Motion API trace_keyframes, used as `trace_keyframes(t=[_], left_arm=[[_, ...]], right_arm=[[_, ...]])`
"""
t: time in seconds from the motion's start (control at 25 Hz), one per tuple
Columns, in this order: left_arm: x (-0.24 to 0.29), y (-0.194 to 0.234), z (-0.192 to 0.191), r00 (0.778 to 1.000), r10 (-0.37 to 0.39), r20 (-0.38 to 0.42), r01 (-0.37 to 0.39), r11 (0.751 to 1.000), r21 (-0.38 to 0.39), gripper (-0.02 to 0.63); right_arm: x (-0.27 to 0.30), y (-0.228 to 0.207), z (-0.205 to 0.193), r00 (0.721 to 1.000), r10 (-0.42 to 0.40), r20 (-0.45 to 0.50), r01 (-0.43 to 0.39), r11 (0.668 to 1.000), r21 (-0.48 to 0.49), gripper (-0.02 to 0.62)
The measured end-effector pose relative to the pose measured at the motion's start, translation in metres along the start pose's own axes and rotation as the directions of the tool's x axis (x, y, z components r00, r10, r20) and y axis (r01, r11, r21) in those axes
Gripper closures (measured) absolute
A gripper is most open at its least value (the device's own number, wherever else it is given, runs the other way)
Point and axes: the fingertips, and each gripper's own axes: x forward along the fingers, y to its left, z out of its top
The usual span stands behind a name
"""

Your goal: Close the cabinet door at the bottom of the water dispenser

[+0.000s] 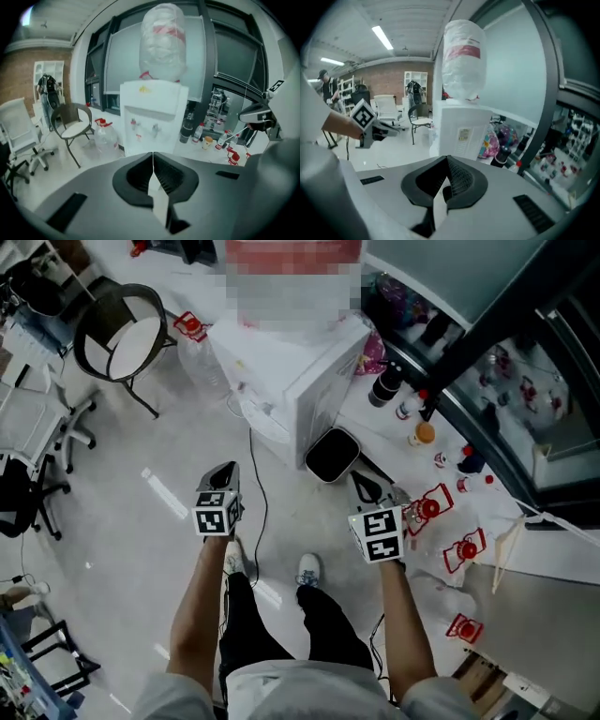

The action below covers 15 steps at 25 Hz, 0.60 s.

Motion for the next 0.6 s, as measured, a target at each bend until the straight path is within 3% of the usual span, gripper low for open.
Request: trace_keyframes(t=[0.36,0.6], left_arm=[[-0.148,-0.020,0.145,0.988,-0.055,0.143,0.027,0.982,0.189,0.583],[-0.218,-0.034,0.217,0.964,-0.111,0.241,0.051,0.968,0.244,0.583]], right_arm=[[-0.087,0.011,0.137,0.990,0.034,0.138,-0.021,0.995,-0.096,0.566],[-0.134,0.015,0.216,0.972,0.026,0.234,0.010,0.989,-0.150,0.568]])
